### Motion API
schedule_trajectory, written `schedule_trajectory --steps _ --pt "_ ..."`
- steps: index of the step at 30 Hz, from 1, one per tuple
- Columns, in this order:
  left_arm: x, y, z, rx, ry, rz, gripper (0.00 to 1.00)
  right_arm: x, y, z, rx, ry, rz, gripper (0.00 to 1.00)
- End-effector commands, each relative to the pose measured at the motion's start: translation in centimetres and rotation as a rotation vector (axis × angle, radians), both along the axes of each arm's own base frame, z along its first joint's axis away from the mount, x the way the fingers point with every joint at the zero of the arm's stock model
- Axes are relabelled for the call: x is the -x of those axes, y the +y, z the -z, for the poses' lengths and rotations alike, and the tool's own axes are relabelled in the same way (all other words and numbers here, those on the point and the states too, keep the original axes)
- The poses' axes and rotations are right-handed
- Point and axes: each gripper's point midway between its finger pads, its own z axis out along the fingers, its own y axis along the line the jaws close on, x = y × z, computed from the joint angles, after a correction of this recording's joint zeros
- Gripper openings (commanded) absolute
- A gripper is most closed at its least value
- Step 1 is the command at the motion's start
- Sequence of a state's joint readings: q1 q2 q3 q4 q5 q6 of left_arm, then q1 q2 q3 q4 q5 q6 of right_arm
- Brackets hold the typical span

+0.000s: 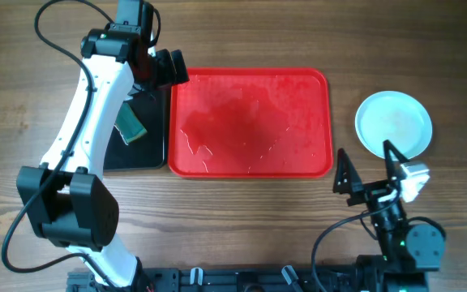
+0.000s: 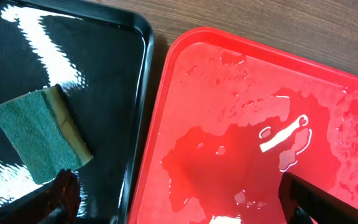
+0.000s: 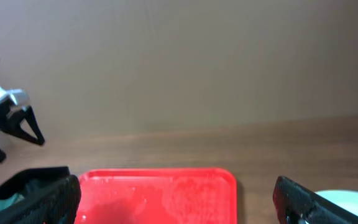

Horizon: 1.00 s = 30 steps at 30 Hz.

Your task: Clean dirty plates on tray and stack at the side

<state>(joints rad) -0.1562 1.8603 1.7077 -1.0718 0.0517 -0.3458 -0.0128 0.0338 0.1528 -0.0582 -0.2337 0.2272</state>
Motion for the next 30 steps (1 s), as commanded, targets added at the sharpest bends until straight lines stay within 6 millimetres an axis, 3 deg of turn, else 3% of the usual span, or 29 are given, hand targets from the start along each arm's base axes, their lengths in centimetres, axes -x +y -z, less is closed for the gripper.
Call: schedule_trajectory --steps 1,12,14,19,30 --pt "-0.2 -0.5 -0.5 0.015 -0.012 0.004 1.0 -0.6 -0.8 1.9 -0.015 0.002 0.059 1.0" --pt "-0.2 -0.5 -0.5 0.015 -0.012 0.004 1.0 -1.3 -3.9 3.9 -0.028 0.011 0.245 1.0" --pt "-0.2 -0.5 -0.5 0.015 -0.012 0.004 1.0 -1.3 -3.7 4.8 -0.005 0.049 0.238 1.0" --pt "-0.2 -0.5 -0.5 0.015 -0.012 0.004 1.0 -1.3 -3.0 4.8 0.144 0.032 0.202 1.0" --pt "-0.2 -0.5 -0.5 0.015 -0.012 0.004 1.0 -1.3 -3.0 4.9 0.139 0.033 0.202 1.0"
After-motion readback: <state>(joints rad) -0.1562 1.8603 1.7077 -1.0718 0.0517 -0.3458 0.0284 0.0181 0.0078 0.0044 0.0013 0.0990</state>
